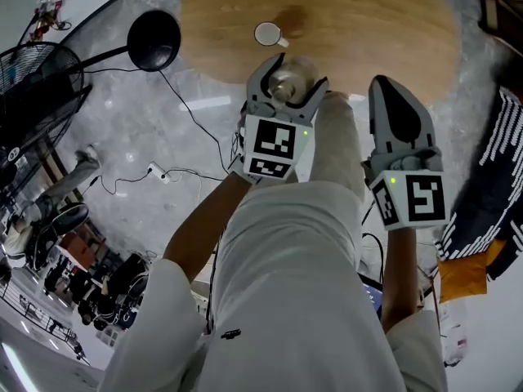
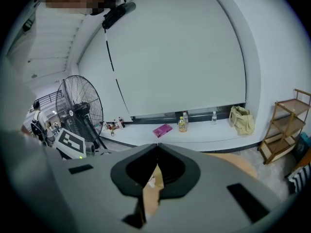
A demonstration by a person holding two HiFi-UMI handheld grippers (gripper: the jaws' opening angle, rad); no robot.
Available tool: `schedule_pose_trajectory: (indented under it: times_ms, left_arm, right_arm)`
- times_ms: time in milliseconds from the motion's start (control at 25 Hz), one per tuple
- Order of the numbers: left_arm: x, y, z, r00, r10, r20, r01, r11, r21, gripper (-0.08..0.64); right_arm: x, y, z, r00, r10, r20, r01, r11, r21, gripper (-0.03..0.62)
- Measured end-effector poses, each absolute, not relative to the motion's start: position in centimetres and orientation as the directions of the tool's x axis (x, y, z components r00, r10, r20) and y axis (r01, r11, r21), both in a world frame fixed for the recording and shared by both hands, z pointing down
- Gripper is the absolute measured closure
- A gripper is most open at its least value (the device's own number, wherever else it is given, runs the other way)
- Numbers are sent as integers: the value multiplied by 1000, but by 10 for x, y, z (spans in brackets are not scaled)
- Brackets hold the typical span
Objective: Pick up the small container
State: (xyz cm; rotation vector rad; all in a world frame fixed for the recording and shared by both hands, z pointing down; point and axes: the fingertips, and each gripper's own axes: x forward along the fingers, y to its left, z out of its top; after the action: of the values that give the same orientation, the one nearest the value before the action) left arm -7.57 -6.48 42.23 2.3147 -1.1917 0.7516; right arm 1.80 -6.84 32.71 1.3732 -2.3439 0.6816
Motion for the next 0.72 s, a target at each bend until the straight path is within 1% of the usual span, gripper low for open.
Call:
schedule_pose_trajectory:
  times_ms: [200,360,560,720]
  left_arm:
    - [-89,-62,386,481,-621,619,-840,-530,121,219]
    - [-100,-61,367,468,-616,633,-847,-518,123,219]
    - [-113,-53,333,456,-637,622,-853,-513,99,219]
    - [-124,-44,315,457,-609,648,-846,-523,105,219]
  right_arm:
    - [19,-75,298,-465,-742,483,-882,435,-179,583]
    - [22,-78,274,-449,-769,454,-890,432,-148,583]
    - [31,-67,257,-398,-783,478,-910,401,-101,586]
    - [37,-61,245,-367,-802,472,-922,379,-73,591]
